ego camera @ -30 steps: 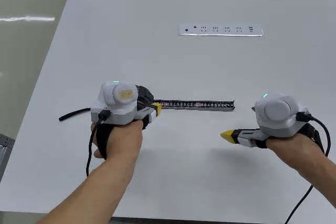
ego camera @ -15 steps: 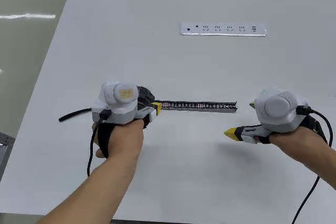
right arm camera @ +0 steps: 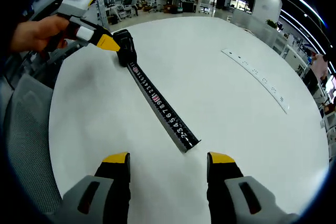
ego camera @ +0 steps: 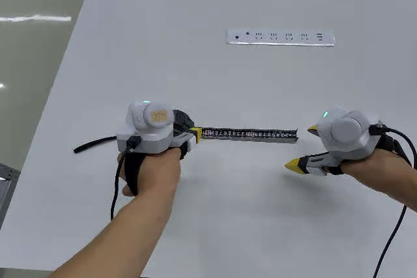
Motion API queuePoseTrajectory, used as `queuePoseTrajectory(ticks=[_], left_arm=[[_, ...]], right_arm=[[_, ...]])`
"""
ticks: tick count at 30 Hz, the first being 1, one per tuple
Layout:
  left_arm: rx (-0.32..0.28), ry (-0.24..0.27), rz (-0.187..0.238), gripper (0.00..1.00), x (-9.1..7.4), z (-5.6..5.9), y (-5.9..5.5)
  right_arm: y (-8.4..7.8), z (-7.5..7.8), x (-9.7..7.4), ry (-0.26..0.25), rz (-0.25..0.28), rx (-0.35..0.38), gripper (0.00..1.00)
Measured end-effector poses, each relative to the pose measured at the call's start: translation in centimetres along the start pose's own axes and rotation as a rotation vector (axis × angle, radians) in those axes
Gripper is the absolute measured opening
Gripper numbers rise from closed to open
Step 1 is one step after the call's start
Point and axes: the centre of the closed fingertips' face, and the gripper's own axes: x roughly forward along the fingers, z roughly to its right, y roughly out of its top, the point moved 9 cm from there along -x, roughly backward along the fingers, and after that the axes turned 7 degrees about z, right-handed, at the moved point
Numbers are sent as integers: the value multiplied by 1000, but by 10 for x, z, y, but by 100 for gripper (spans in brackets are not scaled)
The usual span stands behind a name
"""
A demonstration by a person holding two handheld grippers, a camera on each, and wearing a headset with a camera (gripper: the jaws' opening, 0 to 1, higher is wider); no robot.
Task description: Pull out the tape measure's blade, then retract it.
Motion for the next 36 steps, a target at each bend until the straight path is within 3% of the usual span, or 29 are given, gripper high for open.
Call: queuePoseTrajectory(ticks=[13, 36], left_arm=[[-9, 6, -8, 78, 5, 0, -1], [-25, 13, -11, 75, 13, -2, 0]], right_arm=[[0, 15, 8, 69, -63, -139, 52], [12, 29, 22, 199, -102, -319, 42]])
